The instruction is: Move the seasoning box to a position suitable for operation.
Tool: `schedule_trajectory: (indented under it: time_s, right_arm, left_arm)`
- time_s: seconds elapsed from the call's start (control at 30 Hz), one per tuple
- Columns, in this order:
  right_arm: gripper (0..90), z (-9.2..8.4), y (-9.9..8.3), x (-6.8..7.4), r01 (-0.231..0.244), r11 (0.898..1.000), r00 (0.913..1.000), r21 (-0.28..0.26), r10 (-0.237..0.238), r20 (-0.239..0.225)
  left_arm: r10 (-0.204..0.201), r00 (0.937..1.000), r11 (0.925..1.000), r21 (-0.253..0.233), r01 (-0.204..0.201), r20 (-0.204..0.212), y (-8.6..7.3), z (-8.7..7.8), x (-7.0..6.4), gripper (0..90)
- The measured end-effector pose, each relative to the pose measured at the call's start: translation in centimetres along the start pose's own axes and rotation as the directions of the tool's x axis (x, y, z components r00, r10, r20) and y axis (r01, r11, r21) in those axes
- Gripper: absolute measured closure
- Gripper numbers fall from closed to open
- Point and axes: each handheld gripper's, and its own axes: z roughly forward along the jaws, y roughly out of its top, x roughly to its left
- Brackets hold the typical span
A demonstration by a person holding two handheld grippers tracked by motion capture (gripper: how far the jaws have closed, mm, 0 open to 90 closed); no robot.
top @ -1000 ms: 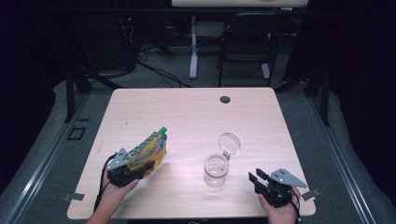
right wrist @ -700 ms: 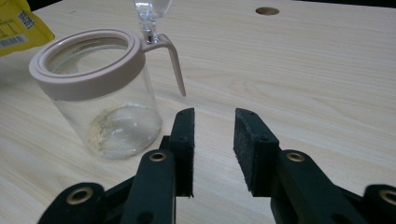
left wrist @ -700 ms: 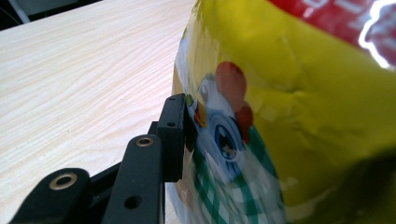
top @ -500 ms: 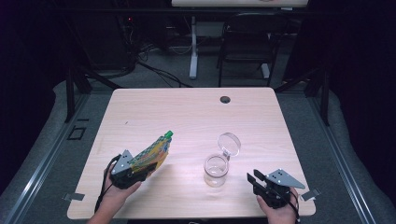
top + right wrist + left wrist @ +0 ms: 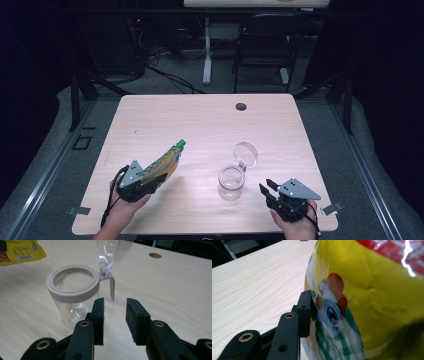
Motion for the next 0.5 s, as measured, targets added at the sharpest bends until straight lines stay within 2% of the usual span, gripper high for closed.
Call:
schedule_trajectory:
  time_s: [0.17, 0.23, 0.3, 0.5]
  right_arm:
    - [67.8, -0.1, 1.1, 0.3, 0.03, 0.999, 0.9995, -0.024, -0.03, 0.0]
    - [67.7, -0.1, 1.7, 0.4, 0.041, 0.999, 0.999, -0.02, -0.042, -0.016]
    - [67.0, -0.1, 2.1, 0.5, 0.028, 0.999, 0.9991, -0.017, -0.028, -0.031]
    - [66.0, 0.2, 2.5, 1.0, 0.031, 0.999, 0.9987, -0.027, -0.032, -0.041]
  left_arm:
    - [0.016, 0.9999, 0.9999, 0.001, -0.016, -0.004, 0.2, 0.0, -0.2, 64.4]
    - [0.024, 0.9997, 0.9997, 0.004, -0.024, -0.005, 0.2, 0.0, -0.3, 64.4]
    - [0.032, 0.9995, 0.9995, 0.007, -0.032, -0.007, 0.3, 0.0, -0.5, 64.4]
    - [0.063, 0.9979, 0.9978, 0.02, -0.063, -0.017, 0.4, 0.0, -0.9, 64.4]
